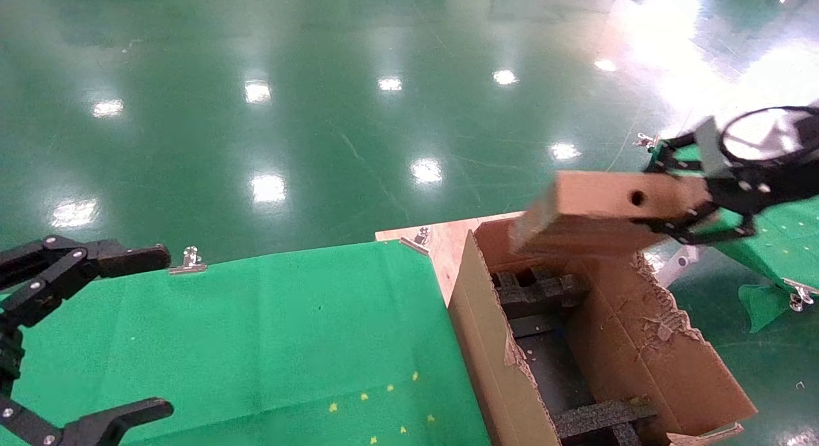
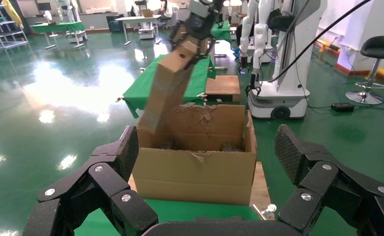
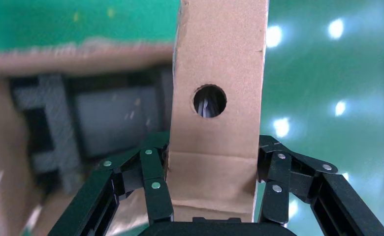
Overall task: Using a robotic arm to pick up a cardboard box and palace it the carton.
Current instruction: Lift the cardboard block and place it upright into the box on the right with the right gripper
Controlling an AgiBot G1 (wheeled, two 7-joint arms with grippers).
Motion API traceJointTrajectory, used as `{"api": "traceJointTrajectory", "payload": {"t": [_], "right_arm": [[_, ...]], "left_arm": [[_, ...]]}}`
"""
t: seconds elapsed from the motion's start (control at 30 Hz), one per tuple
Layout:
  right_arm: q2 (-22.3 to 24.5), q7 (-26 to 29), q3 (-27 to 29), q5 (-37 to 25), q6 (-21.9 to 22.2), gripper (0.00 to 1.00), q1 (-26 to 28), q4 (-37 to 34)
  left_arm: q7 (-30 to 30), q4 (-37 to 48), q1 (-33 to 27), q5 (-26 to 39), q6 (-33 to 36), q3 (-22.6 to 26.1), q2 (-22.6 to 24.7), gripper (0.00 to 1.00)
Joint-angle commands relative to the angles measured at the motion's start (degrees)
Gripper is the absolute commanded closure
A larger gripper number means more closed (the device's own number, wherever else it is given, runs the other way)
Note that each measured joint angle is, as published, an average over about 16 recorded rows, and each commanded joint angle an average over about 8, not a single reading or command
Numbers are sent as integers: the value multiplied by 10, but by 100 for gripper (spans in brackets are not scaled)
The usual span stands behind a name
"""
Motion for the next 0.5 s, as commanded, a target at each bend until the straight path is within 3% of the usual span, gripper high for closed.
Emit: {"api": "traceJointTrajectory", "payload": {"t": [0.03,0.5], "right_arm": [[14,-3,-25,-5,0,100,14,-6],[54,-20,-149,23,3,100,49,-45]], "left_arm": [[0,0,0,0,0,0,0,0],[0,0,0,0,0,0,0,0]]}}
